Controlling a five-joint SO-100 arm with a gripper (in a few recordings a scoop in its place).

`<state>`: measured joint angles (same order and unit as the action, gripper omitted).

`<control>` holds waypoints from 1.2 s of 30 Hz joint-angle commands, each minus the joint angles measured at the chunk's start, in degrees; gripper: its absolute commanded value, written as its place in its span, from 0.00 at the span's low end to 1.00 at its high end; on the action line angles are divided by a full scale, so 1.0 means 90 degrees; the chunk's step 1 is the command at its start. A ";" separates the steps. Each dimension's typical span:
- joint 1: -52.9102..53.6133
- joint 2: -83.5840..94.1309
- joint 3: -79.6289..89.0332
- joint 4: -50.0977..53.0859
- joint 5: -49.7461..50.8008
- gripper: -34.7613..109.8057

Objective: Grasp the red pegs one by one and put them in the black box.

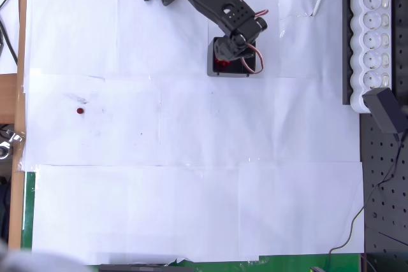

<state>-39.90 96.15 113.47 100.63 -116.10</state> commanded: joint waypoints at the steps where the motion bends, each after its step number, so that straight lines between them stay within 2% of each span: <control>1: -0.0176 0.0186 0.0068 -0.0117 -0.0049 0.24; 6: -0.0264 0.0498 0.0088 -0.0137 0.0078 0.25; 11: -0.0234 0.0518 0.0313 0.0039 0.0000 0.37; 16: -0.0020 0.0146 0.1230 0.0293 -0.0518 0.37; 20: 0.0283 -0.0527 0.1484 0.0273 -0.0020 0.37; 23: 0.1211 -0.1377 0.1387 -0.0137 0.0508 0.37; 25: 0.2295 -0.1846 0.0449 -0.0879 0.0889 0.37; 27: 0.3477 -0.2227 -0.1104 -0.1934 0.1758 0.37; 30: 0.4951 -0.2529 -0.3467 -0.4365 0.3066 0.37; 33: 0.5820 -0.2354 -0.5068 -0.6963 0.3857 0.37; 36: 0.6318 -0.1953 -0.5879 -0.8770 0.3877 0.37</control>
<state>11.69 78.75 63.98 43.77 -82.09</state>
